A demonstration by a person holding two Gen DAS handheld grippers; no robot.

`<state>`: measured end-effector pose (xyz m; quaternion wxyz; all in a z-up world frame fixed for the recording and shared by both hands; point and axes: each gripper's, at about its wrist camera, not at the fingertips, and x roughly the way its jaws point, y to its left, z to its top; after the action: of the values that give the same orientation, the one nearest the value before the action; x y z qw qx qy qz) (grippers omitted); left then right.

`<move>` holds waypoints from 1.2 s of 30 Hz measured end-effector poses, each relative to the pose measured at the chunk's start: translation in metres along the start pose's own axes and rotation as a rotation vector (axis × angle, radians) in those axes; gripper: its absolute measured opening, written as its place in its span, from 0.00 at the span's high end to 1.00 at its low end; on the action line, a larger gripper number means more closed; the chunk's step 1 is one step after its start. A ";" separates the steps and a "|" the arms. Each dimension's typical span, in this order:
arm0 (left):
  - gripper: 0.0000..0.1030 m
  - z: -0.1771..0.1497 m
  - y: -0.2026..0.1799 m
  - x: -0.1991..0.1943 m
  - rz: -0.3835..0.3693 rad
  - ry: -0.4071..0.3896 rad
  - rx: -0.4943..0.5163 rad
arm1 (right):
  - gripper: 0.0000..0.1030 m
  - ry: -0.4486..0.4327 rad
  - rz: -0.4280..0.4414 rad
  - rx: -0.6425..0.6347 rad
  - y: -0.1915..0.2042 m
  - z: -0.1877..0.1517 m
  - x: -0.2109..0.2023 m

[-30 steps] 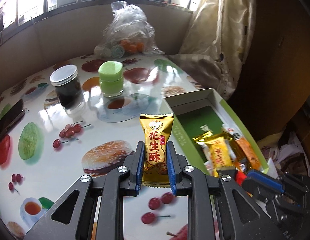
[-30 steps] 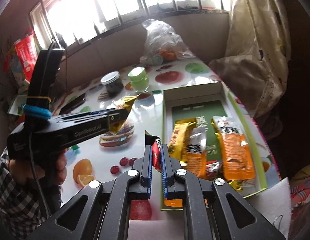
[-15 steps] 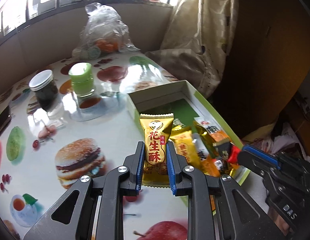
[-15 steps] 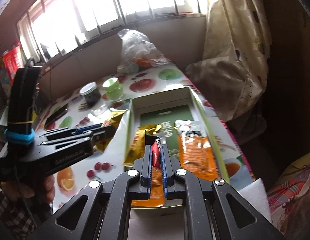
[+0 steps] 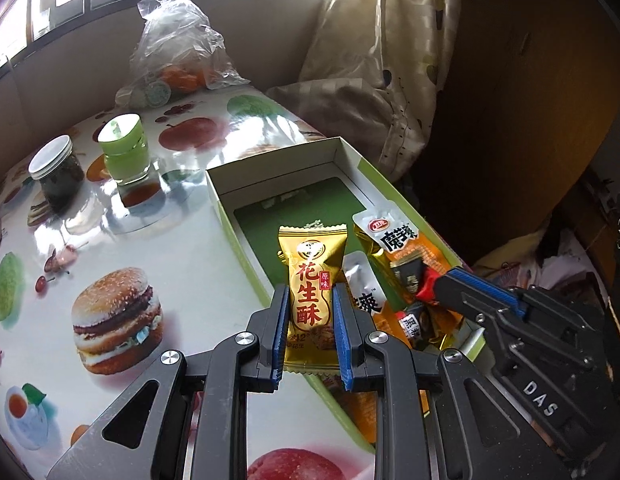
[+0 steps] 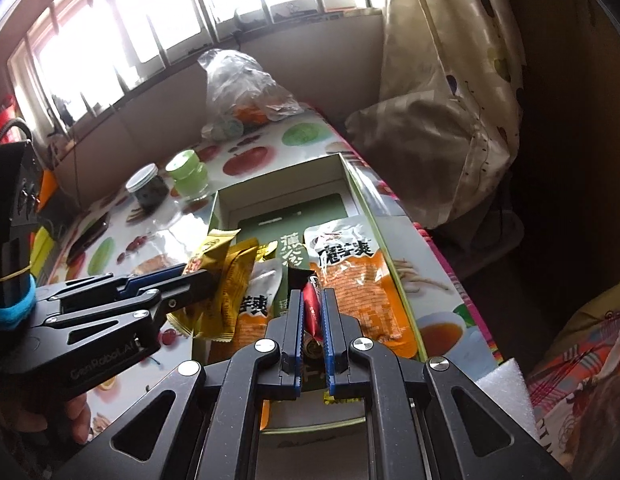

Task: Organize snacks
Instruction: 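Carry both held packets over the green box, then lower both packets into the green box and open both tools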

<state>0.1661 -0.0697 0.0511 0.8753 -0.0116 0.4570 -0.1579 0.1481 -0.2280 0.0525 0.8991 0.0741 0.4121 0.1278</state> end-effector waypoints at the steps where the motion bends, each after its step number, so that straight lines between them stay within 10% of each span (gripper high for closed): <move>1: 0.79 0.000 -0.001 0.001 -0.002 0.001 0.001 | 0.92 0.003 0.003 0.000 0.000 0.000 0.001; 36: 0.56 -0.009 -0.013 -0.018 0.009 -0.019 -0.039 | 0.75 -0.032 -0.017 0.031 -0.004 -0.017 -0.033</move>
<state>0.1463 -0.0756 0.0624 0.8800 -0.0281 0.4514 -0.1449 0.1157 -0.2412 0.0642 0.9053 0.0865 0.4002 0.1127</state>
